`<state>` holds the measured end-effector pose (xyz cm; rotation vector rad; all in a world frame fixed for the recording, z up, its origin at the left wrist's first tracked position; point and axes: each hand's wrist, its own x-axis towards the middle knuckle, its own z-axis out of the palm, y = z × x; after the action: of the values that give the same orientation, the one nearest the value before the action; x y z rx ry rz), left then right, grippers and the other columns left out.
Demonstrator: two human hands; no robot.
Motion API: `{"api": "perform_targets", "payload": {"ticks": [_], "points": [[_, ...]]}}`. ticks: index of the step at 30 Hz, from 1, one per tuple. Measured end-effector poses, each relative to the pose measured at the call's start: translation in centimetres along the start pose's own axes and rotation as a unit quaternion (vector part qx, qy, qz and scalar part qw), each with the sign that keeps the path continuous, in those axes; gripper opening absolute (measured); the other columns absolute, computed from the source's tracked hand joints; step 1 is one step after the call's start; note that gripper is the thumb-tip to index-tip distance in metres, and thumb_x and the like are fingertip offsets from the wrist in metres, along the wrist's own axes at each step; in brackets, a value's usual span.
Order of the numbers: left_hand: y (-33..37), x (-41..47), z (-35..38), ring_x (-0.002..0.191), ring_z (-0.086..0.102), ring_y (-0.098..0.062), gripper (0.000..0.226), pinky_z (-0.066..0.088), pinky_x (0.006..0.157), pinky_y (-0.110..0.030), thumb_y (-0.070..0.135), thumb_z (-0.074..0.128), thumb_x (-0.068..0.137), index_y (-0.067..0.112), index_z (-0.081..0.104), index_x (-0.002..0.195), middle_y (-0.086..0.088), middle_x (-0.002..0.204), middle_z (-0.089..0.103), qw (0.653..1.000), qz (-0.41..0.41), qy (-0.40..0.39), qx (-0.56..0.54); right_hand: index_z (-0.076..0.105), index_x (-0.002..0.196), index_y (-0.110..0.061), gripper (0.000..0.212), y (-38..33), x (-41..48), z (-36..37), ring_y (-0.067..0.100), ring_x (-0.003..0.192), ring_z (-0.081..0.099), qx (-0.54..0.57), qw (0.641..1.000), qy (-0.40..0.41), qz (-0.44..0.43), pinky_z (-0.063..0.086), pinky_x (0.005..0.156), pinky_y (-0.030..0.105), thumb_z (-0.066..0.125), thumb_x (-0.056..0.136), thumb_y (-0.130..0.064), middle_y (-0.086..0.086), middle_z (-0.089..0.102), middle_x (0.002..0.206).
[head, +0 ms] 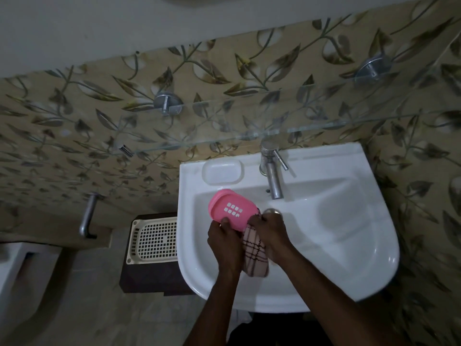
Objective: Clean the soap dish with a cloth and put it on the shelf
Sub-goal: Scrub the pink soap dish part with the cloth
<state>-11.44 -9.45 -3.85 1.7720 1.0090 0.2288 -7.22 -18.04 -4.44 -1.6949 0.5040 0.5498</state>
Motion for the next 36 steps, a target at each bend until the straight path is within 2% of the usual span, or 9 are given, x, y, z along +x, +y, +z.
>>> {"api": "perform_targets", "payload": {"ticks": [5,10,13,17,20,24,29,33,36], "points": [[0.7,-1.2,-0.2,0.106,0.063,-0.033,0.023,0.053,0.076,-0.036,0.019,0.053,0.099,0.016,0.056,0.122,-0.009,0.112,0.067,0.953,-0.112,-0.181,-0.217,0.057,0.069,-0.006,0.02,0.1,-0.4,-1.0,0.011,0.052,0.049,-0.113,0.977,0.083,-0.163,0.038,0.045,0.005,0.059,0.089,-0.007,-0.001,0.053,0.06],[2.7,-3.2,1.1,0.116,0.053,-0.02,0.127,0.044,0.082,-0.027,0.044,0.084,0.069,0.024,-0.007,0.156,0.0,0.135,0.044,0.925,-0.216,-0.038,-0.309,0.066,0.096,-0.01,0.01,1.2,-1.0,-0.8,0.011,0.072,0.067,-0.062,0.96,0.117,-0.247,0.051,0.065,0.017,0.056,0.095,-0.013,0.0,0.069,0.079],[2.7,-2.3,1.9,0.113,0.061,-0.027,0.114,0.055,0.087,-0.036,0.062,0.08,0.059,0.021,0.023,0.149,-0.01,0.135,0.054,0.916,-0.221,0.016,-0.334,0.062,0.121,-0.014,0.034,2.1,-1.4,-0.6,0.02,0.088,0.068,-0.109,0.947,0.105,-0.283,0.057,0.075,0.036,0.047,0.095,-0.03,0.003,0.07,0.097],[1.6,-1.9,2.3,0.112,0.064,-0.029,0.057,0.057,0.079,-0.036,0.041,0.064,0.091,0.016,0.042,0.137,-0.013,0.126,0.06,0.881,-0.179,-0.014,-0.438,0.053,0.136,-0.012,0.045,2.6,-2.4,-0.5,0.019,0.084,0.065,-0.119,0.937,0.084,-0.318,0.059,0.071,0.041,0.046,0.094,-0.028,0.003,0.064,0.103],[-0.5,-1.4,1.7,0.111,0.062,-0.036,0.043,0.05,0.099,-0.053,0.037,0.062,0.091,0.008,0.05,0.121,-0.018,0.112,0.059,0.842,-0.154,-0.103,-0.507,0.055,0.136,-0.01,0.043,2.8,-2.4,-1.1,0.012,0.109,0.063,-0.111,0.933,0.086,-0.332,0.052,0.094,0.027,0.058,0.093,-0.006,0.002,0.066,0.122],[-1.7,0.9,0.0,0.109,0.057,-0.037,0.045,0.046,0.101,-0.05,0.041,0.051,0.091,0.004,0.053,0.116,-0.02,0.107,0.059,0.827,-0.137,-0.128,-0.53,0.06,0.129,-0.022,0.04,2.5,-2.4,-2.3,-0.004,0.11,0.062,-0.093,0.935,-0.013,-0.342,0.048,0.093,0.011,0.063,0.092,-0.007,-0.015,0.066,0.117],[-2.3,3.6,-2.2,0.111,0.061,-0.042,0.065,0.051,0.096,-0.051,0.049,0.05,0.089,0.002,0.053,0.134,-0.027,0.128,0.057,0.782,-0.221,-0.249,-0.527,0.073,0.097,-0.032,0.02,3.0,-0.3,-5.6,0.017,0.091,0.072,-0.054,0.966,-0.021,-0.251,0.057,0.084,0.052,0.064,0.092,-0.015,-0.003,0.077,0.095],[-2.1,3.4,-2.4,0.109,0.064,-0.042,0.084,0.052,0.094,-0.051,0.042,0.085,0.066,-0.001,0.057,0.132,-0.029,0.129,0.059,0.76,-0.231,-0.32,-0.516,0.066,0.118,-0.034,0.035,0.2,-1.1,-5.8,-0.002,0.102,0.061,-0.134,0.906,-0.053,-0.398,0.05,0.091,0.018,0.055,0.095,-0.011,-0.009,0.061,0.12],[-1.3,3.2,-1.7,0.108,0.065,-0.041,0.075,0.052,0.093,-0.052,0.048,0.073,0.078,-0.003,0.059,0.13,-0.029,0.126,0.061,0.752,-0.261,-0.339,-0.501,0.063,0.126,-0.018,0.038,-0.1,-1.8,-4.1,-0.011,0.113,0.052,-0.284,0.824,-0.135,-0.472,0.044,0.1,0.014,0.052,0.092,-0.004,-0.012,0.059,0.123]]}}
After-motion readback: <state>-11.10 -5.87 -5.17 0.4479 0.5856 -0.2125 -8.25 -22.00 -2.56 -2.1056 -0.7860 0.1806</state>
